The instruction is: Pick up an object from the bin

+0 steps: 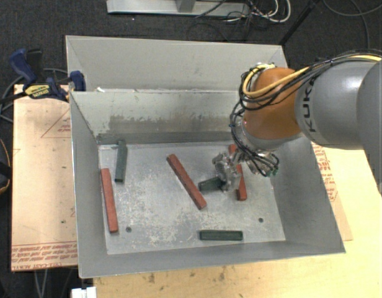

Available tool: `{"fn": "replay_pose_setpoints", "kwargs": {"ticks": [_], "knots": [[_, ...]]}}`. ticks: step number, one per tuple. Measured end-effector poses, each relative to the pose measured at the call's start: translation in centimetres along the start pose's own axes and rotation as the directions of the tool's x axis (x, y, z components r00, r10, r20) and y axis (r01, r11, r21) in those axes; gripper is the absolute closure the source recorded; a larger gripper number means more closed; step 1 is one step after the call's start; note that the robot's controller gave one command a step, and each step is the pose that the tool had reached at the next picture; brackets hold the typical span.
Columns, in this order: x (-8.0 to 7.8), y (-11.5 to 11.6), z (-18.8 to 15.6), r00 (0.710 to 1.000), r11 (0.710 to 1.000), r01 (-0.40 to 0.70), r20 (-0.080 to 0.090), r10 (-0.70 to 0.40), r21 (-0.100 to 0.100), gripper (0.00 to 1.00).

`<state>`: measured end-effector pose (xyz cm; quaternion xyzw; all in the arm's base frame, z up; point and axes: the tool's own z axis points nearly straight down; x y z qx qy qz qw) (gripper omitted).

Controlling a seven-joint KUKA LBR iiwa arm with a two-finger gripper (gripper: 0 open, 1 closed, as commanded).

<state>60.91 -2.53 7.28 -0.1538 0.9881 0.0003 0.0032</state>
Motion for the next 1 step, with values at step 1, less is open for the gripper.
{"fn": "replay_pose_setpoints", "kwargs": {"ticks": [1], "knots": [[0.1, -0.72, -15.35, 0.999, 0.999, -0.046, 0.005, 0.046, 0.003, 1.0]]}}
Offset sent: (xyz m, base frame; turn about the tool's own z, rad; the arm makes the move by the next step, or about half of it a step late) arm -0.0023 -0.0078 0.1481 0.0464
